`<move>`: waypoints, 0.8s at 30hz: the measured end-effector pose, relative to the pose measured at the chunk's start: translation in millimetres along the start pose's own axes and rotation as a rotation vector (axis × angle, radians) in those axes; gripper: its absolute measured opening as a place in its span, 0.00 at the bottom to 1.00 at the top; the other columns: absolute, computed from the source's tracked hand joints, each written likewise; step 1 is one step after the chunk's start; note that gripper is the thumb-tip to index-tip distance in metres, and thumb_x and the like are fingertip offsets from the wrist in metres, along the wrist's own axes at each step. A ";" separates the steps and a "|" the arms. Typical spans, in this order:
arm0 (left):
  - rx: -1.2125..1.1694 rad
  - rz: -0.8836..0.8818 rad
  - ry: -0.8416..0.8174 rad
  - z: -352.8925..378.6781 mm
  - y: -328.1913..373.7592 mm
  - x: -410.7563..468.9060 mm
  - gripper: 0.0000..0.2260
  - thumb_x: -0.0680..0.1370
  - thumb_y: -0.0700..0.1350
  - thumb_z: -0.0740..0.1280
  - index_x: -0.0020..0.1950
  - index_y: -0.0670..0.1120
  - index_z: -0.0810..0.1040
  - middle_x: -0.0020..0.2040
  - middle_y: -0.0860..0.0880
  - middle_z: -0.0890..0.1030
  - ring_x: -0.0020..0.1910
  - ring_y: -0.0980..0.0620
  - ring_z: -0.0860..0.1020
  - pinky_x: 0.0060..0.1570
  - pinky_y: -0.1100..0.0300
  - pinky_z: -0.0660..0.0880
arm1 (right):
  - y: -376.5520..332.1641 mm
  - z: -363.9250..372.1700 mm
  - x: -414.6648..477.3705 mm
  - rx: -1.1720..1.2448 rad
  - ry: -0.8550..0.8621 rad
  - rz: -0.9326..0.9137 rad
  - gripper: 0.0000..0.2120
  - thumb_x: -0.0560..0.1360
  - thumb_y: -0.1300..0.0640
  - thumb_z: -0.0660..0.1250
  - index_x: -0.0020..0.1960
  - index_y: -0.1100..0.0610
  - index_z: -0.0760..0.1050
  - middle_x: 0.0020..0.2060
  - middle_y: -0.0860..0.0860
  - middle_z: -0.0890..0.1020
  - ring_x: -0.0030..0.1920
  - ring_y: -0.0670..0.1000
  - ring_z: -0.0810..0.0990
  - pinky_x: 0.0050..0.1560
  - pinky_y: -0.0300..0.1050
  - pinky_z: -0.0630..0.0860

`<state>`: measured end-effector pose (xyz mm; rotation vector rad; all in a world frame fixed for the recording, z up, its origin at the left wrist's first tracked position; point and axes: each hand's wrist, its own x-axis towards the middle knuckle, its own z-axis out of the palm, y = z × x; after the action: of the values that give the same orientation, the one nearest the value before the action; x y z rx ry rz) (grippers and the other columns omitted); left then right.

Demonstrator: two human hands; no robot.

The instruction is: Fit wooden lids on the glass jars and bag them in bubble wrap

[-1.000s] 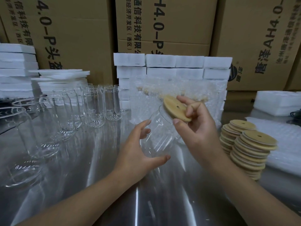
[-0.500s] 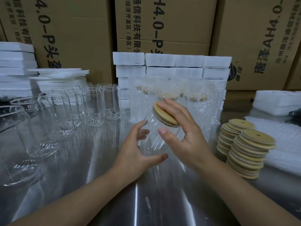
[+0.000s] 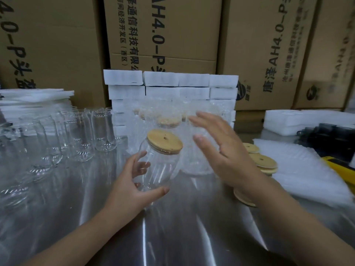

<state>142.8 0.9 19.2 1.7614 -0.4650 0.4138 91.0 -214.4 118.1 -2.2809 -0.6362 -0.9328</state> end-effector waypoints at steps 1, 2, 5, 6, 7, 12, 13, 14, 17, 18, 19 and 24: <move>0.003 0.000 -0.007 0.3 -0.3 0.2 0.41 0.48 0.71 0.78 0.58 0.79 0.65 0.55 0.70 0.76 0.57 0.70 0.74 0.59 0.48 0.76 | 9.7 -14.7 1.0 0.010 0.122 0.049 0.19 0.77 0.39 0.53 0.66 0.38 0.68 0.63 0.38 0.71 0.64 0.40 0.68 0.65 0.42 0.64; 0.003 -0.001 -0.015 0.3 -0.4 0.5 0.41 0.48 0.70 0.78 0.58 0.79 0.65 0.55 0.70 0.76 0.57 0.71 0.74 0.59 0.49 0.76 | 21.1 -28.7 3.1 -0.019 0.227 0.117 0.16 0.79 0.44 0.56 0.65 0.43 0.71 0.59 0.40 0.74 0.58 0.42 0.72 0.60 0.44 0.68; -0.005 -0.008 -0.025 -0.1 -0.7 1.3 0.40 0.51 0.65 0.79 0.58 0.78 0.65 0.55 0.70 0.77 0.56 0.71 0.74 0.58 0.51 0.77 | 73.6 -69.1 12.3 -0.348 0.279 0.444 0.14 0.78 0.53 0.60 0.63 0.50 0.74 0.57 0.50 0.78 0.54 0.51 0.75 0.53 0.50 0.73; -0.011 -0.011 -0.025 -0.3 -0.5 1.3 0.40 0.51 0.65 0.79 0.58 0.79 0.65 0.55 0.70 0.77 0.57 0.71 0.74 0.57 0.52 0.77 | 95.3 -79.8 14.1 -0.470 0.172 0.603 0.16 0.78 0.52 0.61 0.64 0.52 0.74 0.58 0.52 0.78 0.56 0.55 0.76 0.54 0.51 0.73; -0.019 -0.014 -0.025 -0.7 -0.1 0.9 0.40 0.51 0.65 0.79 0.58 0.79 0.65 0.55 0.70 0.77 0.57 0.70 0.75 0.55 0.55 0.77 | 115.2 -86.8 14.3 -0.593 0.005 0.754 0.18 0.78 0.50 0.61 0.66 0.54 0.72 0.61 0.54 0.77 0.58 0.57 0.75 0.56 0.52 0.73; -0.048 -0.018 -0.023 -1.6 1.3 0.3 0.39 0.50 0.67 0.79 0.56 0.79 0.66 0.54 0.71 0.77 0.56 0.69 0.76 0.42 0.66 0.78 | 174.5 -81.6 -2.3 -0.791 -0.463 1.119 0.25 0.76 0.42 0.63 0.65 0.58 0.72 0.63 0.58 0.74 0.61 0.58 0.73 0.63 0.50 0.70; -0.051 -0.017 -0.024 -1.3 1.7 0.6 0.39 0.50 0.67 0.79 0.56 0.79 0.66 0.54 0.70 0.77 0.56 0.69 0.76 0.42 0.67 0.78 | 178.4 -78.5 -3.5 -0.780 -0.411 1.162 0.26 0.75 0.44 0.65 0.66 0.58 0.71 0.64 0.58 0.73 0.62 0.59 0.72 0.64 0.51 0.70; -0.056 -0.016 -0.025 -1.1 1.7 0.6 0.39 0.50 0.67 0.79 0.57 0.79 0.66 0.54 0.69 0.78 0.56 0.69 0.76 0.42 0.66 0.78 | 177.9 -76.3 -3.0 -0.753 -0.373 1.202 0.26 0.74 0.45 0.66 0.67 0.59 0.70 0.64 0.59 0.73 0.63 0.59 0.73 0.64 0.51 0.70; -0.063 -0.017 -0.028 -1.0 2.5 -0.4 0.39 0.50 0.66 0.79 0.57 0.79 0.66 0.54 0.68 0.78 0.57 0.68 0.76 0.44 0.64 0.78 | 160.4 -78.4 6.3 -0.753 -0.278 1.164 0.19 0.76 0.49 0.63 0.62 0.60 0.74 0.55 0.58 0.77 0.54 0.59 0.75 0.56 0.51 0.73; -0.065 -0.017 -0.028 -1.0 2.9 -0.8 0.38 0.50 0.65 0.79 0.57 0.79 0.66 0.54 0.68 0.78 0.57 0.68 0.76 0.44 0.64 0.78 | 152.4 -81.7 9.1 -0.781 -0.199 1.115 0.16 0.77 0.50 0.61 0.58 0.60 0.76 0.51 0.58 0.78 0.51 0.60 0.75 0.52 0.50 0.73; -0.068 -0.020 -0.027 -1.2 3.5 -1.2 0.38 0.51 0.65 0.79 0.57 0.78 0.66 0.54 0.67 0.79 0.57 0.68 0.76 0.44 0.64 0.78 | 142.3 -85.6 12.5 -0.808 -0.094 1.061 0.15 0.78 0.52 0.59 0.55 0.60 0.76 0.51 0.59 0.78 0.51 0.61 0.75 0.51 0.50 0.71; -0.065 -0.036 -0.016 -1.0 7.9 -1.1 0.38 0.51 0.64 0.77 0.58 0.75 0.66 0.56 0.62 0.78 0.55 0.70 0.76 0.41 0.68 0.77 | 69.5 -92.7 32.3 -0.661 0.236 0.697 0.09 0.79 0.53 0.60 0.51 0.56 0.76 0.45 0.57 0.79 0.47 0.60 0.76 0.46 0.52 0.72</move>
<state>137.8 0.3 25.4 1.7083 -0.4525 0.3558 111.8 -319.6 172.5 -2.5763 0.6407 -1.1115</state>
